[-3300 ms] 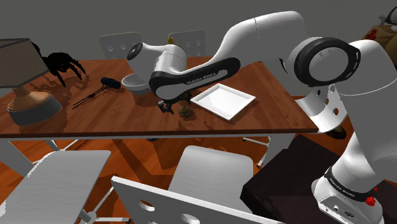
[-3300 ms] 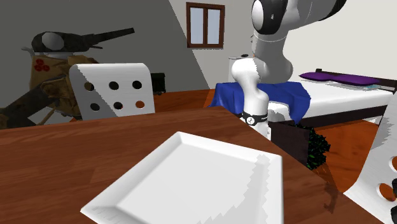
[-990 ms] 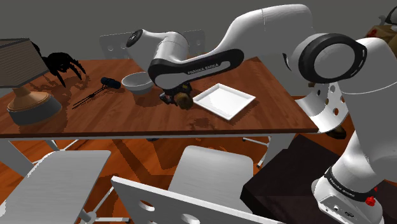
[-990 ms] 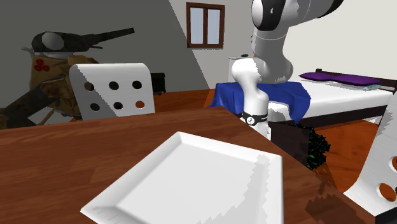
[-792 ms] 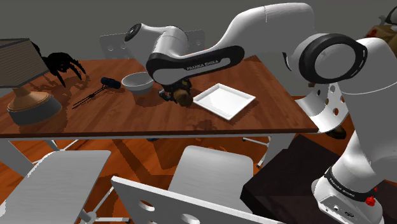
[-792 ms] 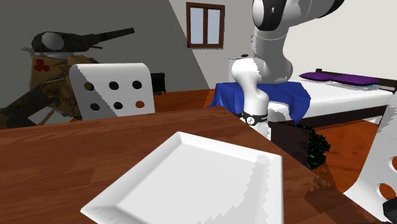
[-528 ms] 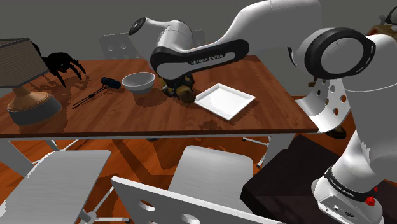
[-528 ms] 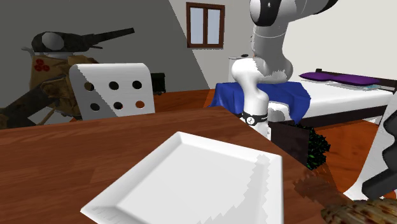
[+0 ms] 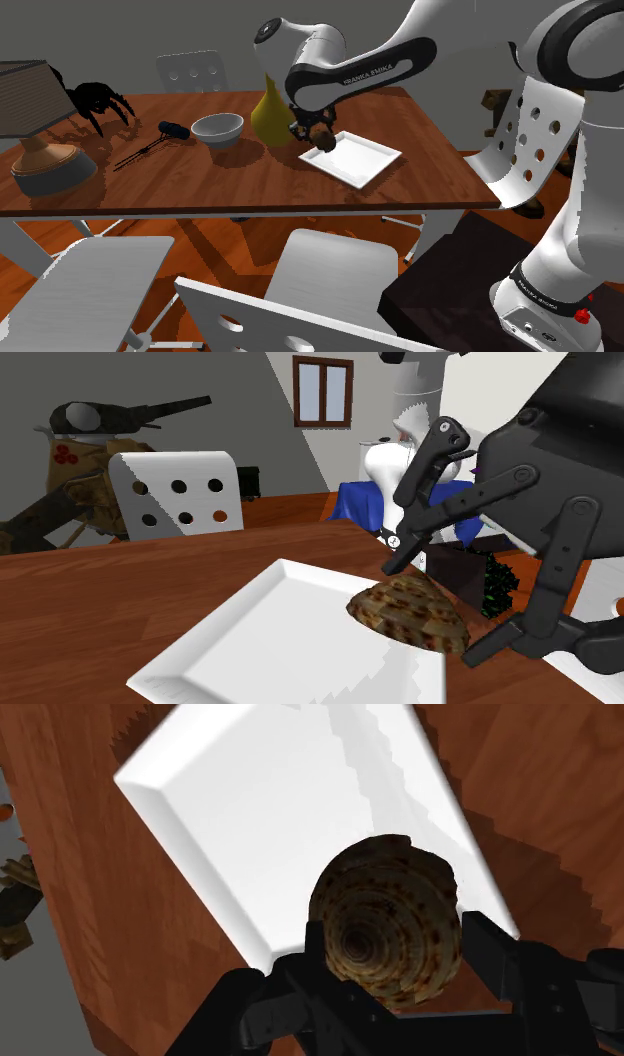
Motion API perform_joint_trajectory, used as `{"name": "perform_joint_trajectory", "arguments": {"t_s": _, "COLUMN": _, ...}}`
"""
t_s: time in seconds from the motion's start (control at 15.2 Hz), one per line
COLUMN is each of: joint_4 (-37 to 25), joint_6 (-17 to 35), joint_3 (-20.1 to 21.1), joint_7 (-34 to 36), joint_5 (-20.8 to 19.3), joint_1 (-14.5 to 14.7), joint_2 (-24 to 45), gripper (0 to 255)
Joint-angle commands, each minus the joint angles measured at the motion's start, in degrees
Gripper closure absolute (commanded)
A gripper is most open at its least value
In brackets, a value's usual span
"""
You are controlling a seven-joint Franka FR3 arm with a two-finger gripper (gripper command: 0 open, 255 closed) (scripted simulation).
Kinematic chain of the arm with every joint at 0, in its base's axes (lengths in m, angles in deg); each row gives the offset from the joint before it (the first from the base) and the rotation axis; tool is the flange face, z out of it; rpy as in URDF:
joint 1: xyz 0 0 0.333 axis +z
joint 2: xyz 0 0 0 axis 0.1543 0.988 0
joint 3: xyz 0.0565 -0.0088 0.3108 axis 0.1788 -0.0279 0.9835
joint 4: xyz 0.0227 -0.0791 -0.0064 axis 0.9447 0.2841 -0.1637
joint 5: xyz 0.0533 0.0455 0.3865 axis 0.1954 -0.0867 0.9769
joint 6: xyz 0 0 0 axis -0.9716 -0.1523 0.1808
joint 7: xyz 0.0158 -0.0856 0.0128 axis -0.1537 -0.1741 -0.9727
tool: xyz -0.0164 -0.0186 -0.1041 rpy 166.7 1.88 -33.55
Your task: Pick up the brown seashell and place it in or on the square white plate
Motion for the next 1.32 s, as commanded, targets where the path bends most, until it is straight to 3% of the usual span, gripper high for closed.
{"name": "perform_joint_trajectory", "arguments": {"t_s": 0.0, "joint_4": 5.2, "joint_6": 2.6, "joint_3": -0.4, "joint_7": -1.4, "joint_5": 0.9, "joint_1": -2.4, "joint_2": -3.8, "gripper": 255}}
{"name": "perform_joint_trajectory", "arguments": {"t_s": 0.4, "joint_4": 15.3, "joint_6": 8.9, "joint_3": -2.9, "joint_7": -7.4, "joint_5": 2.5, "joint_1": -8.1, "joint_2": -11.8, "gripper": 255}}
{"name": "perform_joint_trajectory", "arguments": {"t_s": 0.73, "joint_4": 16.4, "joint_6": 10.4, "joint_3": -3.0, "joint_7": -6.4, "joint_5": 2.0, "joint_1": -8.0, "joint_2": -11.1, "gripper": 255}}
{"name": "perform_joint_trajectory", "arguments": {"t_s": 0.79, "joint_4": 16.4, "joint_6": 10.4, "joint_3": -3.0, "joint_7": -6.4, "joint_5": 2.0, "joint_1": -8.0, "joint_2": -11.1, "gripper": 0}}
{"name": "perform_joint_trajectory", "arguments": {"t_s": 1.25, "joint_4": 20.6, "joint_6": 10.6, "joint_3": 0.2, "joint_7": -8.5, "joint_5": 11.1, "joint_1": -6.4, "joint_2": -12.1, "gripper": 0}}
